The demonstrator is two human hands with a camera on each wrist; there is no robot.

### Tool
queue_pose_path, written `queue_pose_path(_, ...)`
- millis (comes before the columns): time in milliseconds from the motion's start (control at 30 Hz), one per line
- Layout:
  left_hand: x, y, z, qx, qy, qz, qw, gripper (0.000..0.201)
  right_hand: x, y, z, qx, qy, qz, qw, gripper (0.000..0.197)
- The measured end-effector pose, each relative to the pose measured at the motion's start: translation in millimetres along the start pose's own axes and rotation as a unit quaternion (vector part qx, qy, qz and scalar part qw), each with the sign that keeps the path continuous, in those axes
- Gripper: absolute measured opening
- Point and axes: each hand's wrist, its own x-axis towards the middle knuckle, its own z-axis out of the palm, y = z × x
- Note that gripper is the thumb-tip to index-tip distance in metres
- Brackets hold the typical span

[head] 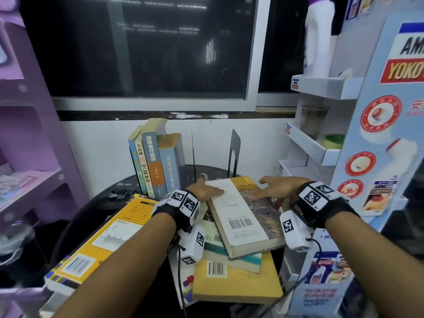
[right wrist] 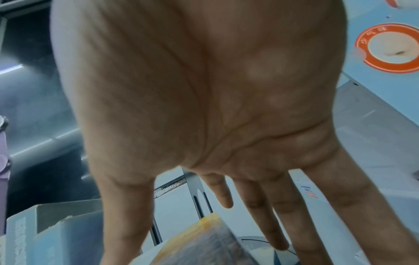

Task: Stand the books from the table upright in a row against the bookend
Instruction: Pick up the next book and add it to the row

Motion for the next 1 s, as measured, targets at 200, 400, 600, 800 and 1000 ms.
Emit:
queue_pose_path(200,34,-17,-3,0.011,-0.021,0.008,1.000,0.126,-10,-3,-1,0.010,-0.039,-0.014,0.999,0.051)
queue_pose_path(400,83,-41,-6,0.048,-0.034,0.036,0.998,0.118,-10,-6,-1,0.011,-0.069,-0.019,0.997,0.013)
queue_pose_path(600,33,-17,-7,0.051,-0.015,0.045,0.998,0.119,-6,-6,0,0.001,-0.066,-0.030,0.997,0.016)
queue_pose_path(800,-29,10,-10,0.047,0.019,0.057,0.997,0.074,-6,-6,1,0.011,-0.046,-0.045,0.998,0.016)
queue_pose_path(1000,-39,19,-14,0.023,0.052,0.076,0.995,0.062,-12,-6,-3,0.031,0.028,-0.052,0.998,0.036)
